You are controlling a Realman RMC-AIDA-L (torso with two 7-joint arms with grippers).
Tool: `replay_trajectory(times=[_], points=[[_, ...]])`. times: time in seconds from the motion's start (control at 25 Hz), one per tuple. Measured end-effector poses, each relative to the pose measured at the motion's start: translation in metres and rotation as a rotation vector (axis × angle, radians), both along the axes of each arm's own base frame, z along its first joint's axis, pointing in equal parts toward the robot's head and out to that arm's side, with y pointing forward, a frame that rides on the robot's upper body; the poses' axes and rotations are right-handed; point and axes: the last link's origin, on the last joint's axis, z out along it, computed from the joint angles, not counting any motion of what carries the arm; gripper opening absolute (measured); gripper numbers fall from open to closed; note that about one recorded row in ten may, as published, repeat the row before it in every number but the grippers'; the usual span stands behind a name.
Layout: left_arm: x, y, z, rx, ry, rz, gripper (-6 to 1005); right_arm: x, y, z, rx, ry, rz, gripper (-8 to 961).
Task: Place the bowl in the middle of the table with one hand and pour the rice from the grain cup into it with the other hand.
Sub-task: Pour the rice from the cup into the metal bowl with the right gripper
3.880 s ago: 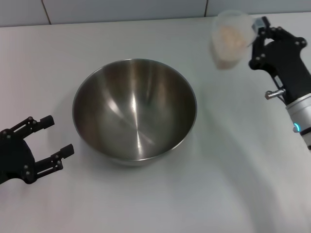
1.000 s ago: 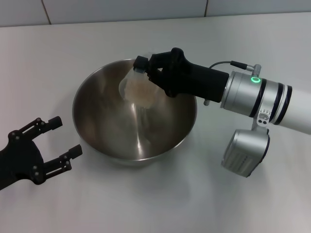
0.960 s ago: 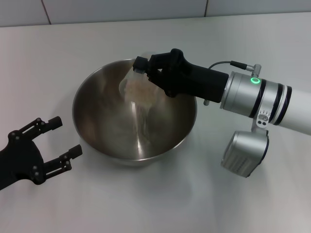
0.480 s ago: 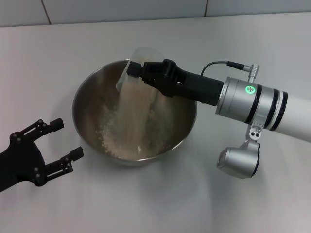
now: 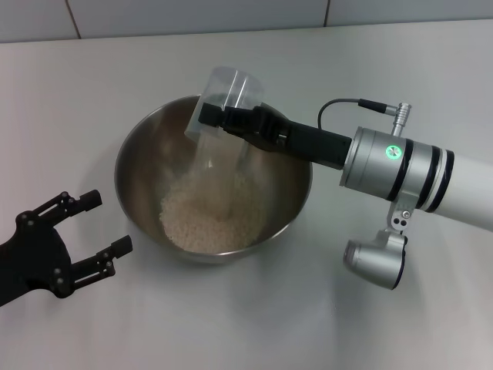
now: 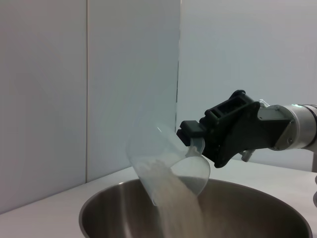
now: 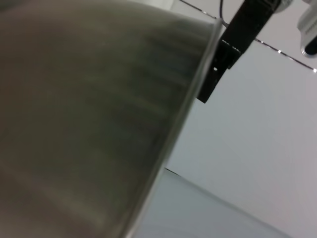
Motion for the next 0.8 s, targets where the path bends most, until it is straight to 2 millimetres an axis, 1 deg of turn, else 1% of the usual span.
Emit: replay_trajectory(times=[0.44, 0.68, 0.8], points=[[-0.0001, -0.0001, -0.0001, -0.004, -0.002, 0.003, 815, 0.0008, 0.0004, -0.0008, 0.098, -0.083, 0.110, 20], [-0.0001, -0.0002, -0.0002, -0.004, -0.002, 0.003, 815, -0.0001, -0.0016, -0.0017, 0.086, -0.067, 0.101, 20], [0.0001, -0.0007, -0.0009, -0.008, -0.001, 0.002, 815, -0.0025, -0.0056, -0.0028, 0.040, -0.007, 0.051, 20]])
